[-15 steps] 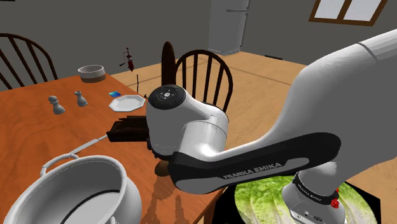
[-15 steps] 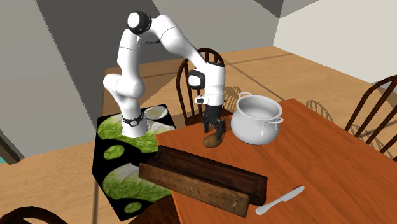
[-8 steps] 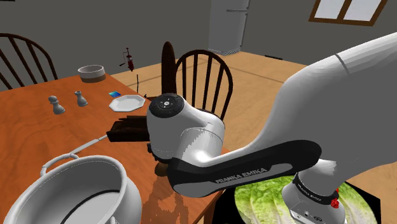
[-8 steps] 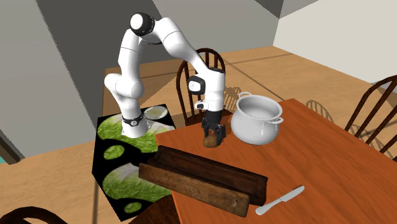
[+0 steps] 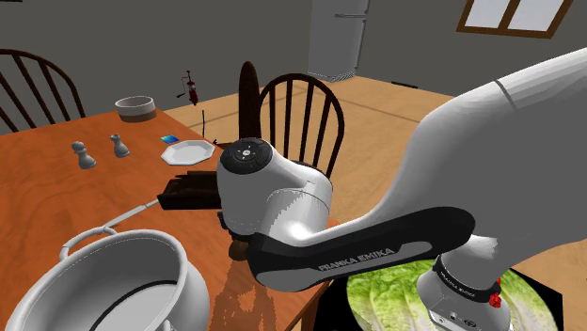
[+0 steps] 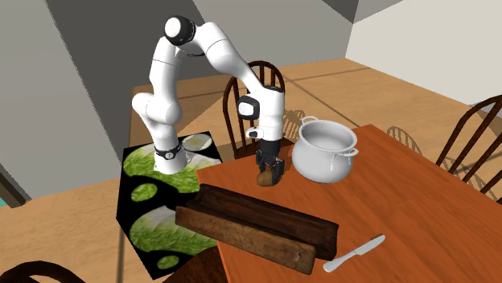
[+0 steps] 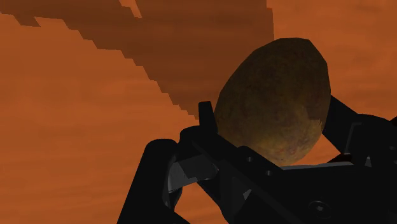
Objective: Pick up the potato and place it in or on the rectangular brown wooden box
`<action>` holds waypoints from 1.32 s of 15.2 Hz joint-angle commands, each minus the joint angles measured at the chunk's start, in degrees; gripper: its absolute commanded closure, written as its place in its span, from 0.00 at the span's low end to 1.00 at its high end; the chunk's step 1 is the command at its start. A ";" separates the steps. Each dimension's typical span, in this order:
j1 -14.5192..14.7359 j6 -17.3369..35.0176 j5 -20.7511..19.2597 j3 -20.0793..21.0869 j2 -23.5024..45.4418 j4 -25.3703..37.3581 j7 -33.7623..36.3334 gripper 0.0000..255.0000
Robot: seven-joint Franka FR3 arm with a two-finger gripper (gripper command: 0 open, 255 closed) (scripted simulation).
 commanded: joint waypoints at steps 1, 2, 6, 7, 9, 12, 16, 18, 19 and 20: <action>0.00 -0.02 0.00 0.01 0.00 -0.02 0.00 1.00; 0.01 -0.01 0.00 0.00 0.00 -0.03 -0.01 1.00; -0.01 -0.01 0.00 0.03 0.00 -0.01 0.00 1.00; 0.87 -0.69 -0.35 -1.08 0.15 0.16 0.07 1.00; 2.57 -2.05 -1.02 -3.25 0.39 0.57 0.17 1.00; 5.03 -4.13 -1.87 -6.41 0.62 1.27 0.23 1.00; 8.04 -6.97 -2.76 -10.39 0.69 2.40 0.14 1.00; 9.41 -8.40 -3.12 -12.26 0.64 3.05 0.03 1.00; 10.05 -9.13 -3.27 -13.15 0.59 3.39 -0.05 1.00; 10.66 -9.85 -3.42 -14.03 0.54 3.75 -0.12 1.00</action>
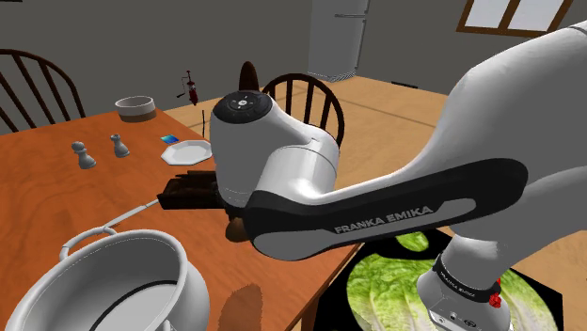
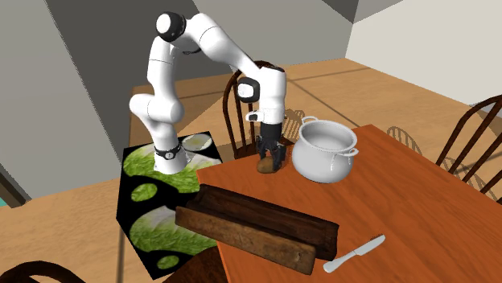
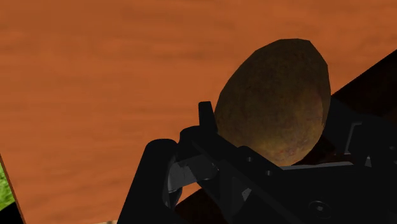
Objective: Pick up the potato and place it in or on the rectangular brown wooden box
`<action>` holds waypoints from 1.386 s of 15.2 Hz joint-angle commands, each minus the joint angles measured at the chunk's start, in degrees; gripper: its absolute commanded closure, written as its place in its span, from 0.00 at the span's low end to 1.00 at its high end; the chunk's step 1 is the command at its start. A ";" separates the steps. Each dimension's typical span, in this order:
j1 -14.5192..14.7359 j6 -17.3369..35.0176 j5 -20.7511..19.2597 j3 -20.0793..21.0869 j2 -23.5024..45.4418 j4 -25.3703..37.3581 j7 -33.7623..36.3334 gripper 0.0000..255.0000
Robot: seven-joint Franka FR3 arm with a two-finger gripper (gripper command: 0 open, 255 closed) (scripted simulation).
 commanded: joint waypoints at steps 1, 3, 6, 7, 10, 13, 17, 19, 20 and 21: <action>0.96 -1.51 -0.33 -1.52 -0.08 0.90 -0.12 1.00; 2.05 -2.97 -0.59 -3.14 -0.22 1.67 -0.30 1.00; 3.49 -5.16 -0.93 -5.40 -0.46 2.92 -0.60 1.00; 3.92 -5.89 -1.04 -6.11 -0.54 3.36 -0.70 1.00; 5.04 -8.08 -1.34 -8.08 -0.78 4.76 -1.01 1.00; 5.95 -10.27 -1.65 -9.86 -1.00 6.26 -1.32 1.00; 6.86 -13.17 -2.07 -11.93 -1.22 8.43 -1.71 1.00; 7.12 -14.22 -2.22 -12.62 -1.28 9.24 -1.85 1.00; 5.73 -13.62 -2.80 -12.38 -0.45 9.42 -2.69 1.00; 4.27 -13.03 -3.41 -12.06 0.42 9.64 -3.49 1.00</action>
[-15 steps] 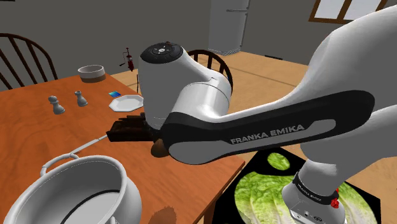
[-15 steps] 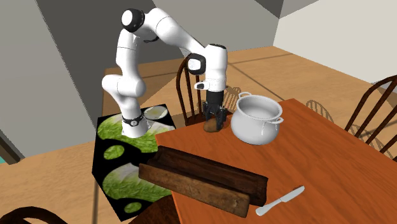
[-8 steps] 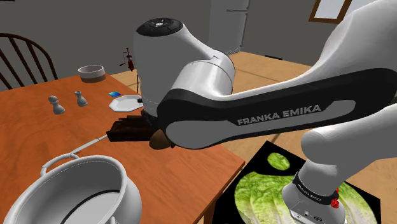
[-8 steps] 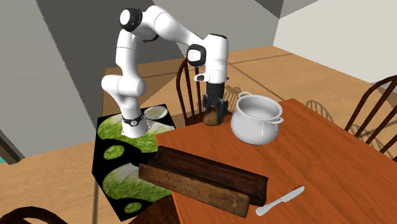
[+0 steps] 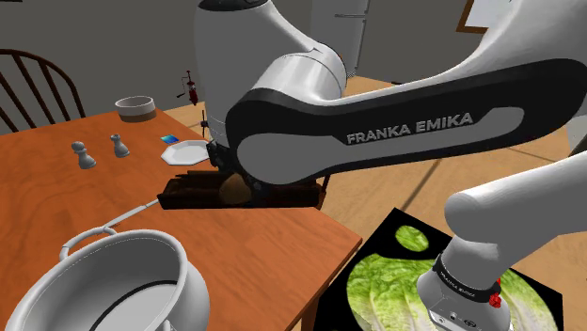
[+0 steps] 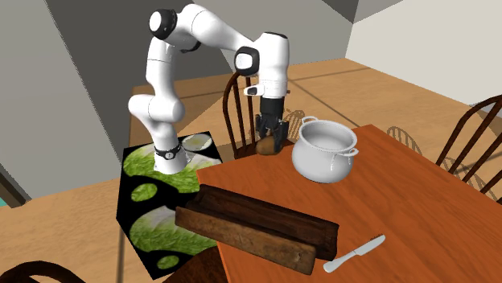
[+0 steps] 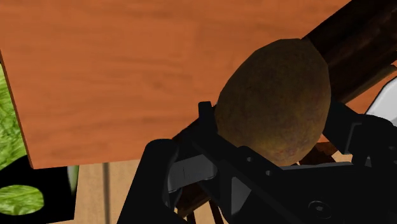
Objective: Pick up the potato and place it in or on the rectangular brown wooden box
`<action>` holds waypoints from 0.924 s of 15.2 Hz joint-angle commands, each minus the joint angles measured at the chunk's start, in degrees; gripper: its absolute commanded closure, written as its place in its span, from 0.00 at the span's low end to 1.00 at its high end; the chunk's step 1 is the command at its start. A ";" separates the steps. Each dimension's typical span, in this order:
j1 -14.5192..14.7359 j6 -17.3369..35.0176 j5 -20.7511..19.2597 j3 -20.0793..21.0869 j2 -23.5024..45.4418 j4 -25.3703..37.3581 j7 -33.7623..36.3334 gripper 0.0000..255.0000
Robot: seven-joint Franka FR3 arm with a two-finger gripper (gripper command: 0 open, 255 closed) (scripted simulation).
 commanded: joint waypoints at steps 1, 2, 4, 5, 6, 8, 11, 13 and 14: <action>-2.49 0.71 -1.10 0.40 1.48 0.62 -1.40 1.00; -4.15 1.25 -1.77 0.93 2.42 0.98 -2.13 1.00; -7.83 2.27 -3.24 2.41 4.43 1.90 -3.45 1.00; -9.87 2.74 -4.03 3.39 5.48 2.46 -4.05 1.00; -12.07 3.18 -4.91 4.55 6.59 3.10 -4.59 1.00; -17.14 3.95 -6.66 7.58 8.79 4.57 -5.60 1.00; -27.01 4.77 -8.97 14.40 11.65 7.33 -7.23 1.00; -35.27 5.02 -9.26 20.34 12.33 9.56 -9.09 1.00; -39.57 5.04 -8.76 23.32 12.08 10.80 -10.40 1.00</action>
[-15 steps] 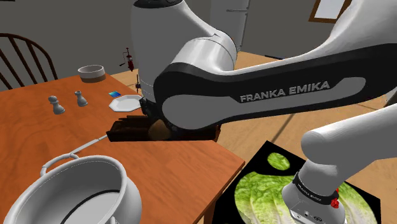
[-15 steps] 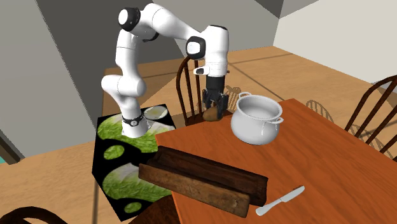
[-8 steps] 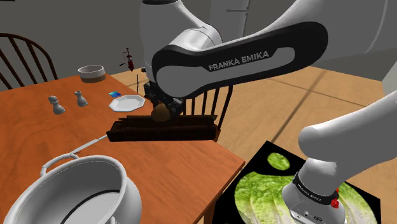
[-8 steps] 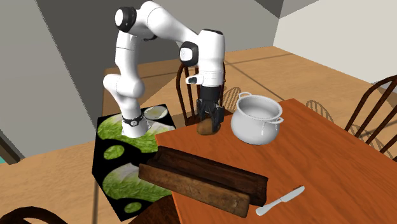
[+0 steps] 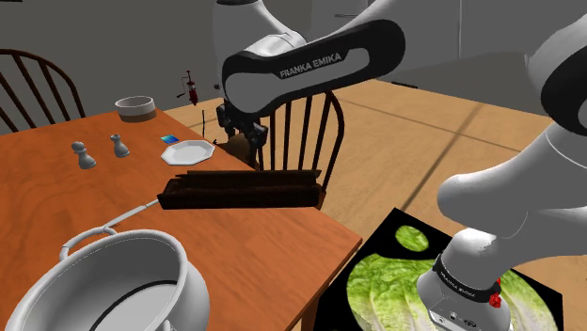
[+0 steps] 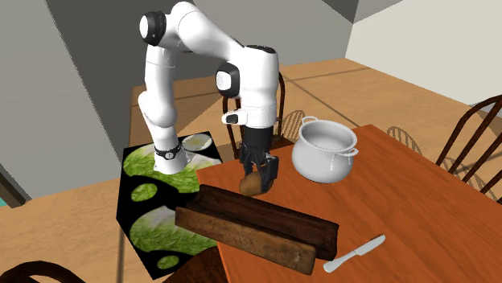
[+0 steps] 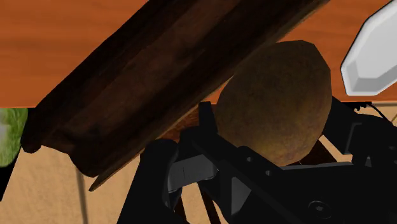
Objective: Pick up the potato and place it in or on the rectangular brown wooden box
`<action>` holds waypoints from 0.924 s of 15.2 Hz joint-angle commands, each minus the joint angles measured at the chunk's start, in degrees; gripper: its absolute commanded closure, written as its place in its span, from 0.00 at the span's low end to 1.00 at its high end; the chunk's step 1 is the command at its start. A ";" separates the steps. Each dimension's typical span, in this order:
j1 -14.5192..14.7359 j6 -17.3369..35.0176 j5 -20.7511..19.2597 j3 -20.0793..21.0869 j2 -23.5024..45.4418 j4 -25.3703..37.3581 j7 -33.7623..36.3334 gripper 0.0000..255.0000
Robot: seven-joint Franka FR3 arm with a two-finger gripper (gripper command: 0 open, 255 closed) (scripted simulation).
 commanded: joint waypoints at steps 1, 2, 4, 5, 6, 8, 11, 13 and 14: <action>-8.24 0.07 0.84 5.80 -0.38 2.40 -2.38 1.00; -8.47 0.75 1.40 6.02 -0.83 1.84 -2.64 1.00; -9.16 2.13 1.98 6.87 -1.30 0.74 -2.81 1.00; -9.53 2.82 2.27 7.34 -1.54 0.22 -2.90 1.00; -9.94 3.51 2.55 7.83 -1.78 -0.30 -2.98 1.00; -10.78 4.87 3.17 8.87 -2.28 -1.28 -3.18 1.00; -12.15 6.89 4.19 10.53 -3.11 -2.66 -3.53 1.00; -13.12 8.21 4.93 11.70 -3.70 -3.52 -3.80 1.00; -13.98 9.33 5.58 12.73 -4.22 -4.20 -4.04 1.00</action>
